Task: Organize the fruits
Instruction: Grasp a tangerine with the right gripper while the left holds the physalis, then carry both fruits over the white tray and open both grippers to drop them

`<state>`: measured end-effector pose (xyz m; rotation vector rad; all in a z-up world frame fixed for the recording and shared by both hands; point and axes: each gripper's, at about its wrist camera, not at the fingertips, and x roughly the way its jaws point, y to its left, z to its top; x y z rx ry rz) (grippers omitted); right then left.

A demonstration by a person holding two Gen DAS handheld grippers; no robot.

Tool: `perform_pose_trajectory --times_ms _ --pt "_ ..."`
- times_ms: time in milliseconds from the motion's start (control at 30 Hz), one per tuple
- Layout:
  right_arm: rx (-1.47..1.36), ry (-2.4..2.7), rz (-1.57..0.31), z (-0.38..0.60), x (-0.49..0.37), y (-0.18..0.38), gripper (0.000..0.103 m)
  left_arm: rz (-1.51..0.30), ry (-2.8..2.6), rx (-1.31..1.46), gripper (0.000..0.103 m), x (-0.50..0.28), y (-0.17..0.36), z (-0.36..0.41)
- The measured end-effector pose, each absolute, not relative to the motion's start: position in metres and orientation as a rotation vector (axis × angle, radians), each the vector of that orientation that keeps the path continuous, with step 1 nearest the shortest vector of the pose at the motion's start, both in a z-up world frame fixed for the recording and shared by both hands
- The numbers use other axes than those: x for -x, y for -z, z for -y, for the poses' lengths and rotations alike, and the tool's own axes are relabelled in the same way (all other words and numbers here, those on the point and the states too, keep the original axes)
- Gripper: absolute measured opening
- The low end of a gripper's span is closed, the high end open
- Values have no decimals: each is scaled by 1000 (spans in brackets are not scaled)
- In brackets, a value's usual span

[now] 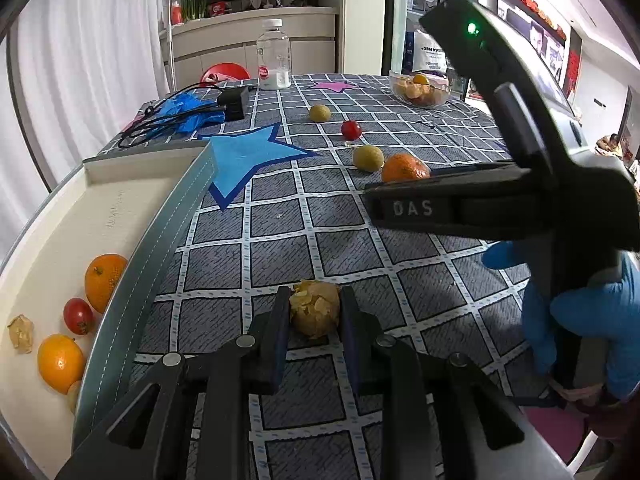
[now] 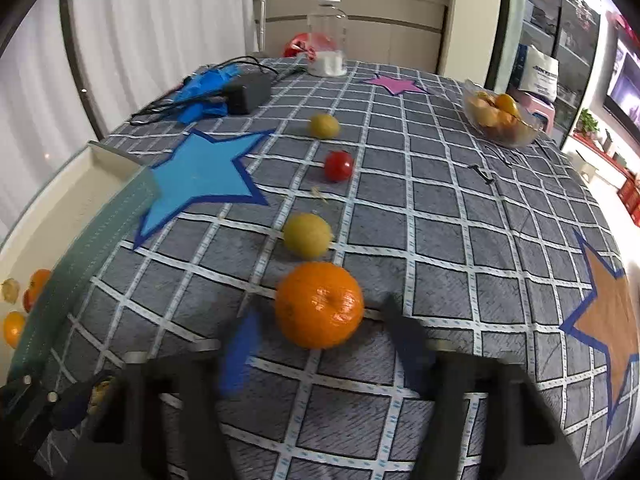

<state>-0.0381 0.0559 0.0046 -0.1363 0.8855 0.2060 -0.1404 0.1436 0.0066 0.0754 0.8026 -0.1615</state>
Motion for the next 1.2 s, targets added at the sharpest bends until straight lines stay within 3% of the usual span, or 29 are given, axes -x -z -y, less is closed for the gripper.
perform_pose_trajectory --times_ms 1200 --pt "-24 -269 -864 -13 96 -36 41 -758 237 24 26 150 -18 -160"
